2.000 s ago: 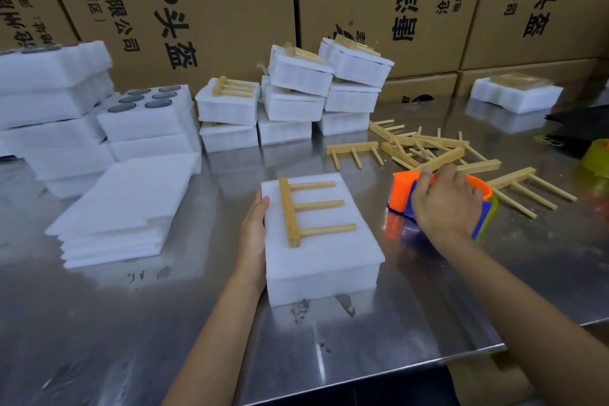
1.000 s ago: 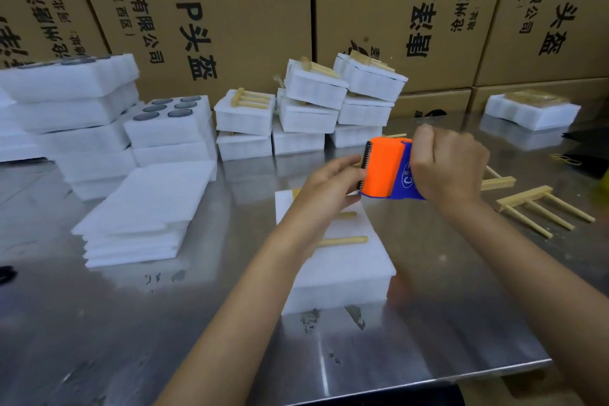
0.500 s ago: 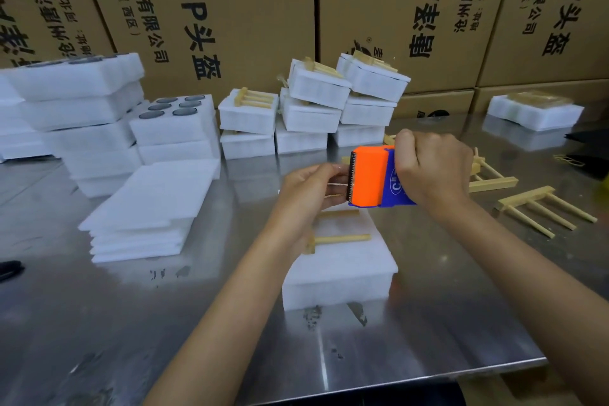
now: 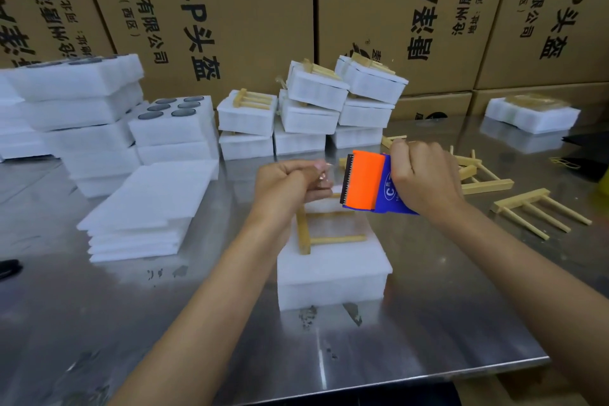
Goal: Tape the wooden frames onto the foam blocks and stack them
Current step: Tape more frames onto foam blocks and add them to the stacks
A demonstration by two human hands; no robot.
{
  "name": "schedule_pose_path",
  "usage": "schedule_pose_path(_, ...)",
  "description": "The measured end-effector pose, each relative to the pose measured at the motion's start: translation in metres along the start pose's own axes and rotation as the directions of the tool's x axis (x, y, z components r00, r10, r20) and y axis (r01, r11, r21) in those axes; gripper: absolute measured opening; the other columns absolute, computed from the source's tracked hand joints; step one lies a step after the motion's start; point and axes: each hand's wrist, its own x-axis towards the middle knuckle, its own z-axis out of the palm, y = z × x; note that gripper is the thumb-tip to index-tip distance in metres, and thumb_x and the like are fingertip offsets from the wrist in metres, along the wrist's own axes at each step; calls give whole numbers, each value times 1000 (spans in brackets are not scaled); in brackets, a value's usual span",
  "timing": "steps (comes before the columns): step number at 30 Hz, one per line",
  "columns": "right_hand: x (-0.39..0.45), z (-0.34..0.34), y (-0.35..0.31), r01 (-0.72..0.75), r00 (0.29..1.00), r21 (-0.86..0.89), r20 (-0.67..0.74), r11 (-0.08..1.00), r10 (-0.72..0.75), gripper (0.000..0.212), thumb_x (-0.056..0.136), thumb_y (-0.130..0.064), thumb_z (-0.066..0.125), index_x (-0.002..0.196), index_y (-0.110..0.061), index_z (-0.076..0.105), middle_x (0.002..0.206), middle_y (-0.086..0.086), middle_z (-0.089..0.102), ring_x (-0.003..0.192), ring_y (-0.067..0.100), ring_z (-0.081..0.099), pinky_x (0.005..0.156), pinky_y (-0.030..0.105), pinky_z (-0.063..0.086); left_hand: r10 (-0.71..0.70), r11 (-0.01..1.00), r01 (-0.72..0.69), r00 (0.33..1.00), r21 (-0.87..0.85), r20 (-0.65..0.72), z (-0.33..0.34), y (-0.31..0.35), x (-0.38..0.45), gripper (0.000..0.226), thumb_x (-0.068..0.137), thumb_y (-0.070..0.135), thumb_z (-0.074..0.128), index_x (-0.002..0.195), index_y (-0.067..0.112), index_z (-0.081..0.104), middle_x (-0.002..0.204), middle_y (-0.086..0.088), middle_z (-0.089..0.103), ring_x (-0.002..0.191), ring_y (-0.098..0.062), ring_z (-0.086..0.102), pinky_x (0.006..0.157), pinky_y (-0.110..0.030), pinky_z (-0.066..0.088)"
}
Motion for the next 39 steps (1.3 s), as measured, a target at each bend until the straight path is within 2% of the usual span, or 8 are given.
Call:
schedule_pose_path(4, 5, 1, 30, -12, 995, -194, 91, 981, 30, 30, 96, -20, 32, 68, -15, 42, 65, 10, 54, 63, 32, 49, 57, 35, 38, 10, 995, -23, 989, -92, -146, -66, 22, 16, 10, 94, 1, 61, 90, -3, 70, 69, -7, 67, 62, -14, 67, 66, -25, 60)
schedule_pose_path(9, 20, -3, 77, -56, 889, -226, 432, 972, 151, 45, 101, -48, 20, 90, -21, 54, 85, 5, 58, 72, 18, 49, 62, 34, 29, -110, 990, 86, 969, -116, -223, -134, 17, 24, 7, 92, 2, 63, 93, -3, 67, 85, -12, 67, 63, -15, 68, 63, -24, 60)
schedule_pose_path(12, 32, 4, 76, -58, 842, -194, 518, 979, 152, 52, 101, -55, 18, 88, -22, 57, 83, 2, 52, 75, 16, 48, 61, 33, 27, -99, 992, 77, 970, -105, -224, -139, 10, 26, 7, 88, 8, 71, 91, 2, 71, 80, -7, 70, 63, -13, 68, 63, -24, 59)
schedule_pose_path(19, 41, 23, 66, -70, 747, -174, 643, 982, 167, 52, 98, -64, 22, 78, -27, 52, 81, -2, 54, 76, 13, 52, 63, 33, 34, -4, 949, 107, 944, 296, -330, -146, -20, 18, 9, 83, 5, 76, 86, -3, 74, 70, -15, 66, 47, -13, 64, 58, -21, 60)
schedule_pose_path(25, 33, 38, 67, -95, 731, -157, 659, 983, 176, 42, 97, -64, 26, 76, -31, 41, 76, -9, 45, 71, 7, 45, 57, 29, 26, -2, 793, 217, 935, 570, -354, -147, -49, 17, 17, 83, 17, 79, 84, 2, 72, 52, -8, 64, 39, -17, 60, 40, -20, 49)
schedule_pose_path(31, 33, 48, 68, -63, 747, -177, 644, 982, 164, 50, 98, -61, 26, 77, -26, 55, 78, -3, 55, 73, 12, 51, 57, 31, 28, 204, 528, 94, 951, 844, -233, -128, -80, 10, 16, 83, 32, 77, 77, 25, 64, 77, 6, 67, 74, -22, 64, 63, -27, 47)
schedule_pose_path(36, 31, 51, 67, -44, 763, -169, 631, 985, 143, 53, 99, -60, 27, 73, -23, 55, 73, 0, 57, 71, 15, 54, 59, 32, 31, 236, 498, -4, 963, 867, -131, -106, -99, 5, 29, 81, 37, 78, 106, 24, 68, 103, 9, 71, 94, -17, 66, 78, -31, 49)
schedule_pose_path(39, 31, 50, 67, -46, 760, -164, 634, 985, 141, 53, 99, -59, 28, 73, -22, 54, 74, 1, 57, 72, 16, 54, 62, 33, 33, 248, 490, -23, 962, 872, -114, -98, -102, 1, 29, 85, 39, 73, 111, 27, 67, 106, 8, 69, 94, -16, 64, 76, -30, 47)
